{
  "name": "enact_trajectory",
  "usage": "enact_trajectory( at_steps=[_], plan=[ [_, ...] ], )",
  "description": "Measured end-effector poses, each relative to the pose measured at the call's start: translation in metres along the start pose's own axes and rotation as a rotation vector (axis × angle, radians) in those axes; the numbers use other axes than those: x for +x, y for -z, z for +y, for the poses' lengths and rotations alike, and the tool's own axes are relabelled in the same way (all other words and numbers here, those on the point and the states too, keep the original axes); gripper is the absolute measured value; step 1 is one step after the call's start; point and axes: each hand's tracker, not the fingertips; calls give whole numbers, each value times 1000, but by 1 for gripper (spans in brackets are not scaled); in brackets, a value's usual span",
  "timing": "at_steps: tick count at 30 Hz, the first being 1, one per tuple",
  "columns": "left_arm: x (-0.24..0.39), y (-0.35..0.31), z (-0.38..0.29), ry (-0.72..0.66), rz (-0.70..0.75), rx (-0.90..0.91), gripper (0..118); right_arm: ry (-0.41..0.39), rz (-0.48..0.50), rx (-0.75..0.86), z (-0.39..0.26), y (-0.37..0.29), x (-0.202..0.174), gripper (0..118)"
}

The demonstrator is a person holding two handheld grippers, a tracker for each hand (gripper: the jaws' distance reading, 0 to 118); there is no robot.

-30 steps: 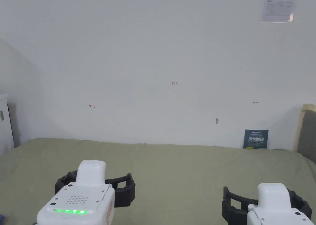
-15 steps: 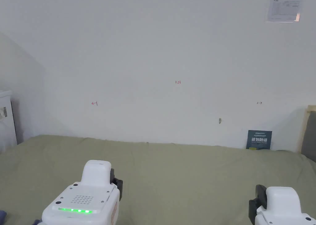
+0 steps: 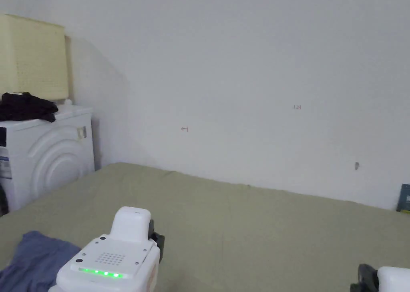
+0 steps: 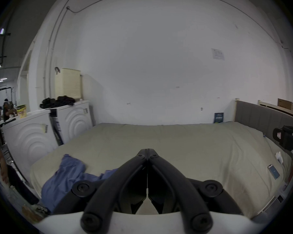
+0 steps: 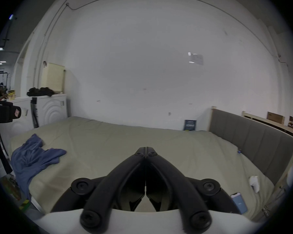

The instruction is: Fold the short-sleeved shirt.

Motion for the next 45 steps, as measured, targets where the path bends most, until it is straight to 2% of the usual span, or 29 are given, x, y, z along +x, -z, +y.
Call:
enact_trajectory(
  at_steps=[7, 11, 17, 26, 34, 41, 44, 45],
  plan=[
    [-110, -47, -13, -50, 273, -36, 0, 38, 234, 26, 12, 20, -96, 0],
    [-158, -79, -22, -75, 388, -70, 0, 19, 363, 43, 16, 18, -149, 0],
    [-199, -111, -36, -99, 490, -101, 0, -8, 479, 53, 15, 10, -201, 1],
    [-205, -95, -47, -109, 478, -134, 0, 5, 498, 32, 10, 15, -203, 1],
    [-195, -3, -73, -149, 338, -265, 0, -19, 461, -19, -7, 26, -189, 1],
    [-209, 125, -126, -241, 160, -556, 0, -40, 443, -82, -37, 38, -192, 1],
    [-214, 155, -153, -248, 132, -692, 0, -35, 436, -127, -53, 47, -196, 1],
    [-216, 161, -157, -248, 115, -729, 5, -36, 433, -139, -57, 50, -197, 1]
  ],
)
